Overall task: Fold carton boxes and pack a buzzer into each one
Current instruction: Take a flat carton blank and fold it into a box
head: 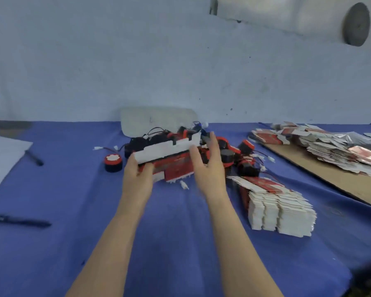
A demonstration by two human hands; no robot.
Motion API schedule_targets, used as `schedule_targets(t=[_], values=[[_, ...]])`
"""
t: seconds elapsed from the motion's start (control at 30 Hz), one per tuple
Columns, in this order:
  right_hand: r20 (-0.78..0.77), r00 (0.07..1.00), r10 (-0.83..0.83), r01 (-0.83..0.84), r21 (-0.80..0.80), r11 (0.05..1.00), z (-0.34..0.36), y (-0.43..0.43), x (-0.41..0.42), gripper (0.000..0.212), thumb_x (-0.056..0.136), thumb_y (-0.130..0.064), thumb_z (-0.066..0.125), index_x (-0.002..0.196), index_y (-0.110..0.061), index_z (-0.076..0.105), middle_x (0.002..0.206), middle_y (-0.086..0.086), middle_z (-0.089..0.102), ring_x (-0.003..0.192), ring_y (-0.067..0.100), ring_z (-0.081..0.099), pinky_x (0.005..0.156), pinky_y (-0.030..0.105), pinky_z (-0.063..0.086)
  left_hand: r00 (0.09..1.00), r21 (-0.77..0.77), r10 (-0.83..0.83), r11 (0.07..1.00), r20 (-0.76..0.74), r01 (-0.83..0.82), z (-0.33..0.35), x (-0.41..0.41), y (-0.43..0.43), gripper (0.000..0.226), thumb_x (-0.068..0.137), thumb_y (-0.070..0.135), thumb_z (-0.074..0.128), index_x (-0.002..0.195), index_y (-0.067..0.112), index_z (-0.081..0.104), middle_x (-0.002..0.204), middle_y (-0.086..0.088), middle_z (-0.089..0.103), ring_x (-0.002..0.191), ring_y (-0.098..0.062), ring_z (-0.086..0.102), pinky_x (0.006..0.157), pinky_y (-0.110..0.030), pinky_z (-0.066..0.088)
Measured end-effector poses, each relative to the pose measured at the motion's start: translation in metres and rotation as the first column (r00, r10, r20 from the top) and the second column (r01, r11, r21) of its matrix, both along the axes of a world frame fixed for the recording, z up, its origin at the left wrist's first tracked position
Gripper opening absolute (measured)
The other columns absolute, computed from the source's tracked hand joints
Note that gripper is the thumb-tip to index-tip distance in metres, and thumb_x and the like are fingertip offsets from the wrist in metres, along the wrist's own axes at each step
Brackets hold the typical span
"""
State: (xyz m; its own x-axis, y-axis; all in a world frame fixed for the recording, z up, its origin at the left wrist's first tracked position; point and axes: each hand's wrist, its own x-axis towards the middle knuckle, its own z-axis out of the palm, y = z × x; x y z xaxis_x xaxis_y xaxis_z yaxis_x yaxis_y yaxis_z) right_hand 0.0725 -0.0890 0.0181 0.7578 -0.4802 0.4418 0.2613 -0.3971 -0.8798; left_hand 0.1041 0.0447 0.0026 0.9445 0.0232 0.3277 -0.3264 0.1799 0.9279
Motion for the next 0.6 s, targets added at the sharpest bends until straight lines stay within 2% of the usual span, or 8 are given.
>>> schedule_targets(t=[0.1, 0.17, 0.27, 0.37, 0.43, 0.5, 0.57, 0.6], values=[[0.004, 0.973, 0.230, -0.230, 0.090, 0.969, -0.002, 0.034, 0.023, 0.046, 0.099, -0.038, 0.045, 0.143, -0.027, 0.039, 0.129, -0.021, 0.052, 0.121, 0.001, 0.047, 0.092, 0.003, 0.036, 0.997, -0.061, 0.049, 0.997, -0.054, -0.052, -0.009, 0.011, 0.021, 0.032, 0.095, 0.021, 0.055, 0.127, 0.017, 0.052, 0.113, 0.009, 0.064, 0.102, -0.005, 0.062, 0.082, -0.021, 0.049], [0.007, 0.959, 0.285, -0.283, 0.128, 0.950, -0.013, 0.047, 0.030, 0.040, 0.101, -0.036, 0.040, 0.139, -0.025, 0.045, 0.127, -0.018, 0.054, 0.116, -0.004, 0.050, 0.081, -0.004, 0.036, 0.991, -0.039, 0.131, 0.991, -0.024, -0.132, -0.016, 0.018, 0.028, 0.037, 0.094, 0.026, 0.058, 0.125, 0.010, 0.047, 0.108, 0.010, 0.061, 0.094, 0.001, 0.060, 0.081, -0.019, 0.048], [0.043, 0.954, 0.295, -0.298, 0.206, 0.932, -0.036, 0.056, 0.033, 0.033, 0.103, -0.033, 0.036, 0.127, -0.024, 0.056, 0.115, -0.021, 0.062, 0.107, -0.007, 0.055, 0.080, 0.002, 0.041, 0.981, -0.006, 0.195, 0.981, 0.020, -0.195, -0.030, 0.027, 0.032, 0.026, 0.092, 0.027, 0.060, 0.110, 0.012, 0.049, 0.096, 0.013, 0.058, 0.077, 0.014, 0.057, 0.068, -0.007, 0.045], [0.082, 0.956, 0.282, -0.294, 0.247, 0.924, -0.048, 0.059, 0.035, 0.023, 0.100, -0.031, 0.045, 0.108, -0.020, 0.064, 0.089, -0.020, 0.065, 0.089, -0.003, 0.059, 0.074, 0.011, 0.045, 0.979, 0.037, 0.206, 0.978, 0.010, -0.206, -0.041, 0.031, 0.030, 0.014, 0.092, 0.021, 0.060, 0.096, 0.025, 0.047, 0.091, 0.012, 0.056, 0.078, 0.004, 0.056, 0.063, -0.005, 0.043], [0.082, 0.943, 0.324, -0.334, 0.215, 0.918, -0.051, 0.061, 0.038, 0.013, 0.097, -0.025, 0.054, 0.107, -0.025, 0.062, 0.091, -0.015, 0.066, 0.087, -0.001, 0.060, 0.073, 0.012, 0.046, 0.980, 0.086, 0.195, 0.976, 0.036, -0.198, -0.044, 0.033, 0.027, 0.026, 0.092, 0.008, 0.053, 0.090, 0.032, 0.045, 0.091, 0.011, 0.055, 0.078, 0.005, 0.054, 0.063, -0.007, 0.043], [0.074, 0.941, 0.330, -0.338, 0.173, 0.925, -0.054, 0.064, 0.038, 0.021, 0.095, -0.019, 0.057, 0.113, -0.031, 0.056, 0.099, -0.013, 0.065, 0.091, 0.000, 0.060, 0.074, 0.013, 0.046, 0.994, 0.063, 0.109, 0.992, 0.032, -0.111, -0.045, 0.030, 0.023, 0.038, 0.091, -0.001, 0.044, 0.095, 0.036, 0.050, 0.100, 0.010, 0.059, 0.083, 0.005, 0.057, 0.064, -0.011, 0.048], [0.086, 0.926, 0.366, -0.376, 0.172, 0.910, -0.056, 0.067, 0.036, 0.034, 0.097, -0.021, 0.052, 0.129, -0.032, 0.047, 0.120, -0.016, 0.059, 0.107, -0.005, 0.056, 0.083, 0.009, 0.044, 1.000, -0.007, 0.001, 1.000, 0.006, -0.001, -0.045, 0.024, 0.021, 0.040, 0.090, -0.003, 0.041, 0.101, 0.034, 0.054, 0.102, 0.015, 0.062, 0.085, 0.007, 0.059, 0.061, -0.013, 0.050], [0.093, 0.910, 0.404, -0.414, 0.161, 0.896, -0.057, 0.066, 0.035, 0.041, 0.099, -0.027, 0.048, 0.139, -0.032, 0.038, 0.132, -0.022, 0.050, 0.117, -0.012, 0.048, 0.089, 0.005, 0.039, 1.000, -0.035, -0.020, 0.999, 0.004, 0.020, -0.045, 0.022, 0.022, 0.037, 0.091, -0.001, 0.042, 0.103, 0.032, 0.056, 0.101, 0.019, 0.063, 0.089, 0.007, 0.059, 0.066, -0.015, 0.051]])
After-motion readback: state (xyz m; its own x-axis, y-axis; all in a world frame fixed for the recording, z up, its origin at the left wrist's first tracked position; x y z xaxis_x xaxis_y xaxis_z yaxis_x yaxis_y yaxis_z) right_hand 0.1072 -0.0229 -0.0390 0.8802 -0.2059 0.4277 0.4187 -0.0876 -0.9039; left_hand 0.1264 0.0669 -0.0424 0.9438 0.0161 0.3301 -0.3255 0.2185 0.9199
